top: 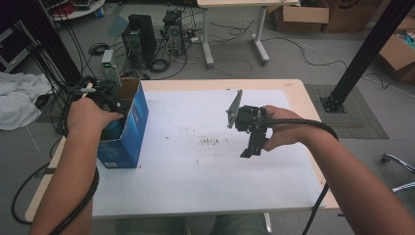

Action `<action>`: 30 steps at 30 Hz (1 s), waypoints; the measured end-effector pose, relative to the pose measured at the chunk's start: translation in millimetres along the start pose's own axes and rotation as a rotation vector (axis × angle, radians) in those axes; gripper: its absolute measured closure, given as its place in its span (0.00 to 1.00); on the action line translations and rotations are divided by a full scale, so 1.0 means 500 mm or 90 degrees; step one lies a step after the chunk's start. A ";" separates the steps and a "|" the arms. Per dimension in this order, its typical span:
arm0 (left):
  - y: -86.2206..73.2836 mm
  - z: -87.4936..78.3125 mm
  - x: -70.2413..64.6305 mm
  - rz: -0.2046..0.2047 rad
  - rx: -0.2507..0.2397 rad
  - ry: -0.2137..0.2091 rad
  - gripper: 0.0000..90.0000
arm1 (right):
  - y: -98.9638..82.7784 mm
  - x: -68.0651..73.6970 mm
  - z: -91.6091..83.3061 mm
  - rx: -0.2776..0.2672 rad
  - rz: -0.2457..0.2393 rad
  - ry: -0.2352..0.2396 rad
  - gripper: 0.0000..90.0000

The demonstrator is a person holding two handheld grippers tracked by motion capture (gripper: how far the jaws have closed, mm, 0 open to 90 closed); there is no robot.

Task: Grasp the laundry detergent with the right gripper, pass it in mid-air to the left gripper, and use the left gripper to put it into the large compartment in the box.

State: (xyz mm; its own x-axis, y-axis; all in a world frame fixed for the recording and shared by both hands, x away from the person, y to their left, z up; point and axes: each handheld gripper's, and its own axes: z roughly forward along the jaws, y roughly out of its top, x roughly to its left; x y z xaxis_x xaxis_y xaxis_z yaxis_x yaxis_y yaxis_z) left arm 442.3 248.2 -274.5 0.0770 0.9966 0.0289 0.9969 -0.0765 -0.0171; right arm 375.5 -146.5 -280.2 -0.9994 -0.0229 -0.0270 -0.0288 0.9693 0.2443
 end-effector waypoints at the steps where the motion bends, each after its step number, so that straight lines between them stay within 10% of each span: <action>1: 0.000 -0.001 0.000 0.003 -0.001 0.003 0.34 | 0.000 -0.001 0.000 0.000 -0.001 0.000 0.00; 30: -0.005 -0.134 -0.021 0.019 -0.036 0.031 0.23 | -0.009 0.000 -0.004 -0.008 0.004 -0.008 0.00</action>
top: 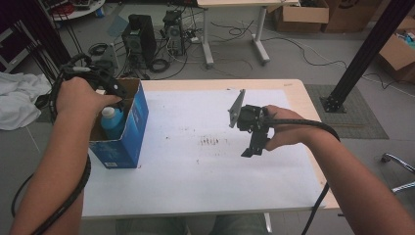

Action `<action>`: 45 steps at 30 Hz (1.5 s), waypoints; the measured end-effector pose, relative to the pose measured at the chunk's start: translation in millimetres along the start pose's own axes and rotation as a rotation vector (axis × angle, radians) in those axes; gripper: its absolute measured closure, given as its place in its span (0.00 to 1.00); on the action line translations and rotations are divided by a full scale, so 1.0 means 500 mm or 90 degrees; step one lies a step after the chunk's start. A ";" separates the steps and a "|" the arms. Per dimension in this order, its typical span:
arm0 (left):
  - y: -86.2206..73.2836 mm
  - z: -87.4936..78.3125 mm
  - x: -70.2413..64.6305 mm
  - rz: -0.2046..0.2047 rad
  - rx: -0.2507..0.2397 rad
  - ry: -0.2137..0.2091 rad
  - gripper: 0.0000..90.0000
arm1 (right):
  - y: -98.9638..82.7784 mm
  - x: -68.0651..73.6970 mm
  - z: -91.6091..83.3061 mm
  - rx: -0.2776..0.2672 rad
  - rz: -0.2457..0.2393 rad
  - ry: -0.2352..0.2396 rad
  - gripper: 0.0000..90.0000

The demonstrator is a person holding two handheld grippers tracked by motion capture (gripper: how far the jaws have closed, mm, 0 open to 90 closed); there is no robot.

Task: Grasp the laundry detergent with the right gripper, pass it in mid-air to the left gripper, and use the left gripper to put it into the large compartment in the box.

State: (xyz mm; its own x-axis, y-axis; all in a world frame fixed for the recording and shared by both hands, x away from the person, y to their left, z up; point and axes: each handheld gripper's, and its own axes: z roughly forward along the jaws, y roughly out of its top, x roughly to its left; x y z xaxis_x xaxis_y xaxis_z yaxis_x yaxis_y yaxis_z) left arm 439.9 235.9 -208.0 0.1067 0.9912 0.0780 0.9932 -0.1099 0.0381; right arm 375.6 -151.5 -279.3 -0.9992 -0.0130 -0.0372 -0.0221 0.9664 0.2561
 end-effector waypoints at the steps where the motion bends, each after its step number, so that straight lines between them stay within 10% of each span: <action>1: 0.000 -0.008 0.001 0.002 -0.004 0.002 0.23 | 0.000 0.000 0.000 0.001 0.000 0.000 0.00; 19: -0.002 -0.073 -0.046 0.057 -0.017 -0.005 0.09 | 0.004 0.004 0.004 0.003 0.001 0.002 0.00; 27: 0.002 -0.065 -0.092 0.147 0.003 -0.053 0.00 | -0.001 0.005 0.006 0.008 0.006 0.006 0.00; 33: 0.001 -0.060 -0.136 0.249 0.007 -0.078 0.00 | -0.005 0.002 0.005 0.010 0.010 0.006 0.00; 45: -0.029 -0.024 -0.279 0.593 0.011 -0.130 0.00 | -0.012 -0.004 0.009 0.018 0.018 0.010 0.00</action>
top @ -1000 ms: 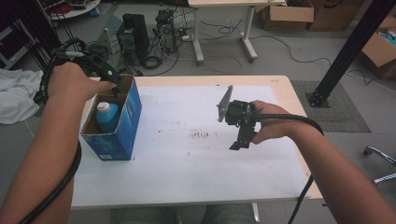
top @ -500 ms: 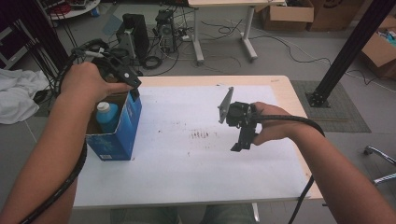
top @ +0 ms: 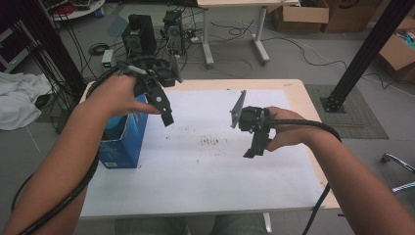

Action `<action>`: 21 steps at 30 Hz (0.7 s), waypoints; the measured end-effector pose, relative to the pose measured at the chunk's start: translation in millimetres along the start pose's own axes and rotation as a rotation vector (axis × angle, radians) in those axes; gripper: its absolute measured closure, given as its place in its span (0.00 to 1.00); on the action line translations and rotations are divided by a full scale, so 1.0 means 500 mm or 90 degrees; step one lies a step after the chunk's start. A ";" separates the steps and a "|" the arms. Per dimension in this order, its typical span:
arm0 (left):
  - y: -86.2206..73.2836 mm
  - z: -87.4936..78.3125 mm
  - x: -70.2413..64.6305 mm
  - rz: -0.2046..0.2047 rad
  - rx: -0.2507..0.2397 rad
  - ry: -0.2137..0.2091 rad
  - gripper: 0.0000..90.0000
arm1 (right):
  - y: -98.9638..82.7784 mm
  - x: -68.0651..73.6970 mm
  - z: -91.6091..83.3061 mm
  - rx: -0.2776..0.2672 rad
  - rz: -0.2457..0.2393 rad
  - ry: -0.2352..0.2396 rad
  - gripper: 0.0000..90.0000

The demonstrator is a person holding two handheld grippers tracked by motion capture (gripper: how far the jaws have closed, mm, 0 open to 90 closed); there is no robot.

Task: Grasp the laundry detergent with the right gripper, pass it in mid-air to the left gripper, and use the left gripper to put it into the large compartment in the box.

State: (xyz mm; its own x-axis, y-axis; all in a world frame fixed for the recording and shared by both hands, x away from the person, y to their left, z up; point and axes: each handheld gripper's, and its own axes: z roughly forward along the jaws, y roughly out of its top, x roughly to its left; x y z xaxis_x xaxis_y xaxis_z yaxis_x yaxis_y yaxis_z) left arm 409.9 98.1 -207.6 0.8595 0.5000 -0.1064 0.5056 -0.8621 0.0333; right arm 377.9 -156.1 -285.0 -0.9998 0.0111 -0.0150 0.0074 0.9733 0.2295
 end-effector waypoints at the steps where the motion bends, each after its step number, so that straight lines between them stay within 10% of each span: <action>1: 0.005 0.006 -0.010 0.027 0.002 -0.009 0.00 | 0.000 0.000 0.000 0.001 0.000 0.001 0.00; 6: 0.020 0.031 -0.055 0.157 0.041 -0.029 0.00 | -0.005 -0.005 -0.002 -0.001 0.003 0.000 0.00; 21: 0.018 0.028 -0.072 0.211 0.045 -0.030 0.00 | 0.001 -0.018 -0.003 0.007 0.005 -0.001 0.00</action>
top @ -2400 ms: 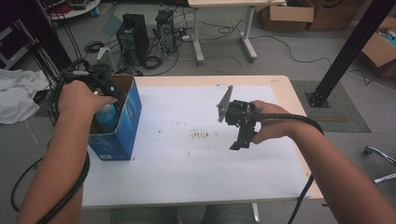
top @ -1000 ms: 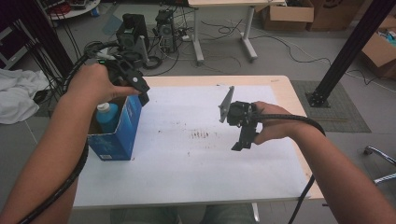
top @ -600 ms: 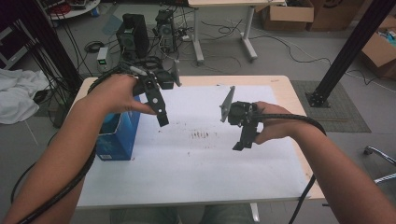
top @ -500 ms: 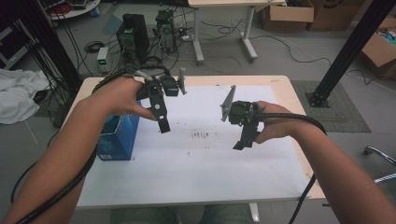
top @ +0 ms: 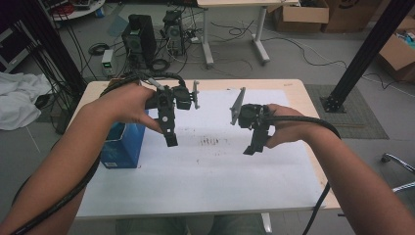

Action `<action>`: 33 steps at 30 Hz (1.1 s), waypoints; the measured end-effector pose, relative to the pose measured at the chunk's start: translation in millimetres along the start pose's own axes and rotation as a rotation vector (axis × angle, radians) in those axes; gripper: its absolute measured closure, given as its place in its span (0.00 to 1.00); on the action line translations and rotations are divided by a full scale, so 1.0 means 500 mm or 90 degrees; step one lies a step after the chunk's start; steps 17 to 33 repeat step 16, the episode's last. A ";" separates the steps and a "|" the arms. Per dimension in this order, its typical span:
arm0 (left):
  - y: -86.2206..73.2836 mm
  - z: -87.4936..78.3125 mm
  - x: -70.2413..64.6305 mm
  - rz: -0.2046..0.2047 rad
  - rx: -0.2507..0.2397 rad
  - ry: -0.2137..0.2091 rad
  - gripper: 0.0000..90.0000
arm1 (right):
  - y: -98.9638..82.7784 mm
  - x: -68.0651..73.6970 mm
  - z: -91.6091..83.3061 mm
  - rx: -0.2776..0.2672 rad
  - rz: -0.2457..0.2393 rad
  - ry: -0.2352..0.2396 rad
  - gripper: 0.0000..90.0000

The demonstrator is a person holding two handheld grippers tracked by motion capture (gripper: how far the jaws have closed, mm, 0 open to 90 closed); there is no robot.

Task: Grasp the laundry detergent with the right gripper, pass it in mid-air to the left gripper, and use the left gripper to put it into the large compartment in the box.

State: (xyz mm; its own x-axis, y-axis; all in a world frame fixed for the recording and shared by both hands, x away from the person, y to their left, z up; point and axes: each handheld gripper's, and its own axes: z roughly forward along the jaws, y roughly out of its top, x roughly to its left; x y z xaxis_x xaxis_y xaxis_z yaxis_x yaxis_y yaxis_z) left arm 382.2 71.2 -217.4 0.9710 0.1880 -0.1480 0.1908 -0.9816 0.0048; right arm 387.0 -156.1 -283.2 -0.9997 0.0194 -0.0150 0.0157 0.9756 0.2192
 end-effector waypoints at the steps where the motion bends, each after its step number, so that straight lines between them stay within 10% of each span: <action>1: -0.001 0.000 0.001 0.000 0.000 -0.001 0.00 | -0.001 0.000 0.000 -0.001 0.002 -0.001 0.00; 33: -0.006 0.000 0.007 -0.004 -0.010 -0.005 0.00 | -0.006 -0.001 0.000 0.002 0.003 0.002 0.00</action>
